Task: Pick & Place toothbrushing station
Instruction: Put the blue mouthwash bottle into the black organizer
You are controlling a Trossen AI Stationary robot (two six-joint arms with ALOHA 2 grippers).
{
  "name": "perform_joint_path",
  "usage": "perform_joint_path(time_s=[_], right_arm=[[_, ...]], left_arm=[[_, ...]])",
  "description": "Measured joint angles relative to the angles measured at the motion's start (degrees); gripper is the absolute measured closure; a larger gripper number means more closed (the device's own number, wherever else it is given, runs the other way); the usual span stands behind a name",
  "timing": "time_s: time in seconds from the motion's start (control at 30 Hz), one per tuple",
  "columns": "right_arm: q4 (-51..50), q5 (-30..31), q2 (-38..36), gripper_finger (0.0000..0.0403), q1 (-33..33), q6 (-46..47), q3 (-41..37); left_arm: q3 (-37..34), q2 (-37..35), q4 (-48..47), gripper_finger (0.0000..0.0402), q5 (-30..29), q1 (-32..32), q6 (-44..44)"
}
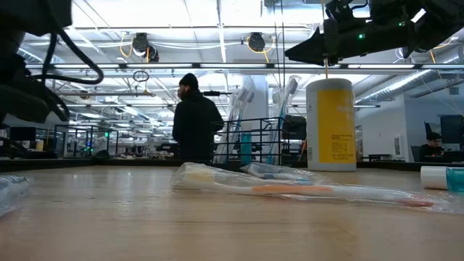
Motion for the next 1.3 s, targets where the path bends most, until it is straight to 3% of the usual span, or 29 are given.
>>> perform_joint_path(time_s=[0.23, 0.47, 0.57, 0.67, 0.8, 0.97, 1.03, 1.3], right_arm=[[0.7, 0.0, 0.0, 0.0204, 0.0, 0.0, 0.0], [0.8, 0.0, 0.0, 0.0204, 0.0, 0.1, 0.0], [1.1, 0.0, 0.0, 0.0204, 0.0, 0.2, 0.0], [1.2, -0.1, 0.0, 0.0204, 0.0, 1.3, 0.0], [1.3, -4.0, 0.0, 0.0204, -0.1, 4.2, 0.0], [4.6, -19.2, 1.4, 0.0204, 0.3, 5.0, 0.0], [8.1, -22.4, 3.0, 0.0204, 0.7, 6.4, 0.0], [20.2, -22.4, 11.2, 0.0184, 1.3, 9.3, 0.0]], left_arm=[[6.9, -0.9, 0.6, 0.0309, -13.0, 4.4, 13.7], [14.5, -5.8, 1.7, 0.0296, -37.2, 10.1, 31.8], [15.8, -7.6, 7.5, 0.03, -46.4, 12.3, 43.4], [15.9, -9.3, 19.8, 0.0302, -50.7, 15.1, 58.3], [16.1, -9.9, 39.5, 0.0299, -48.5, 19.5, 78.8], [16.1, -9.9, 55.7, 0.03, -39.6, 24.3, 95.0], [16.1, -9.9, 58.6, 0.0299, -37.9, 26.0, 98.8], [16.1, -7.4, 67.6, 0.0299, -27.5, 30.3, 100.5]])
